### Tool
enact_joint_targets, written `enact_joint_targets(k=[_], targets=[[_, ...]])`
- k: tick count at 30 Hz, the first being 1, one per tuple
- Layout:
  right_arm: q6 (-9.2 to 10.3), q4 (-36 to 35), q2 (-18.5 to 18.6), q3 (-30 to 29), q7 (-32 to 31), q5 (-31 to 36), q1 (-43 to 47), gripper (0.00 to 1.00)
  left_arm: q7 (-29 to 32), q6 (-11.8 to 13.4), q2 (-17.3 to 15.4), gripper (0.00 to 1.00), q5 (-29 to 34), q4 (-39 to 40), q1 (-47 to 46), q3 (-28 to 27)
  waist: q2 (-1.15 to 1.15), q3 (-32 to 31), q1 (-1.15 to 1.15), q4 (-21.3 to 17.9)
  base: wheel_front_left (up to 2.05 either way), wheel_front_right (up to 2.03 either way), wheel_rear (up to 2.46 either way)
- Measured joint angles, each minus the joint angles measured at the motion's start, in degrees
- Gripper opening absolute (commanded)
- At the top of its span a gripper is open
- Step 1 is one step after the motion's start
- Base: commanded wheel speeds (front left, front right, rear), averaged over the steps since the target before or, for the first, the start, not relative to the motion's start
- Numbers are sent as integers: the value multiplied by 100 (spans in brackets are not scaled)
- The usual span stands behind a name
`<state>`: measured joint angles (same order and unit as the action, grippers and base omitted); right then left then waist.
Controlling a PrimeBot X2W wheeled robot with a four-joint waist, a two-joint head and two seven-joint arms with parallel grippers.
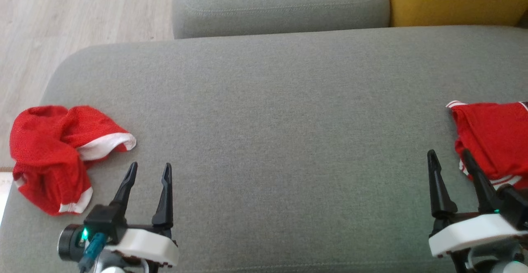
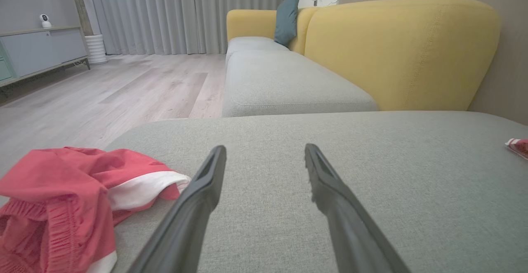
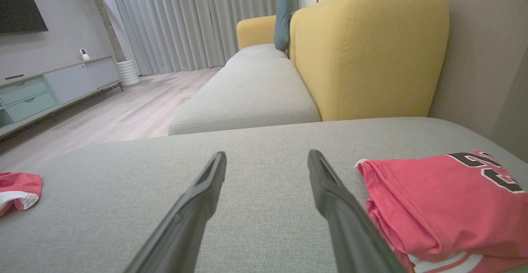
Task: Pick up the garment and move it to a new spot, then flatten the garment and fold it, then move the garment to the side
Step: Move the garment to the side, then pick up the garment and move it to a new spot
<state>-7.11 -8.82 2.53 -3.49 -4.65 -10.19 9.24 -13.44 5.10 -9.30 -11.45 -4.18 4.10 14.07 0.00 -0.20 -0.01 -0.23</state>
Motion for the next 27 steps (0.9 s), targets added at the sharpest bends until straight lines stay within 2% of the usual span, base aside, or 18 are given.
enact_joint_targets(k=[21, 27], targets=[[0, -144, -1, 5, -67, 0, 20, 100, 73, 98, -62, 100, -32, 30, 3, 33, 0, 0, 0, 28, 0, 0, 0], [0, -222, -2, -66, -83, 2, 85, 100, 73, 99, -73, 100, -80, 40, -46, 62, 0, 70, 0, 216, 0, 0, 0]])
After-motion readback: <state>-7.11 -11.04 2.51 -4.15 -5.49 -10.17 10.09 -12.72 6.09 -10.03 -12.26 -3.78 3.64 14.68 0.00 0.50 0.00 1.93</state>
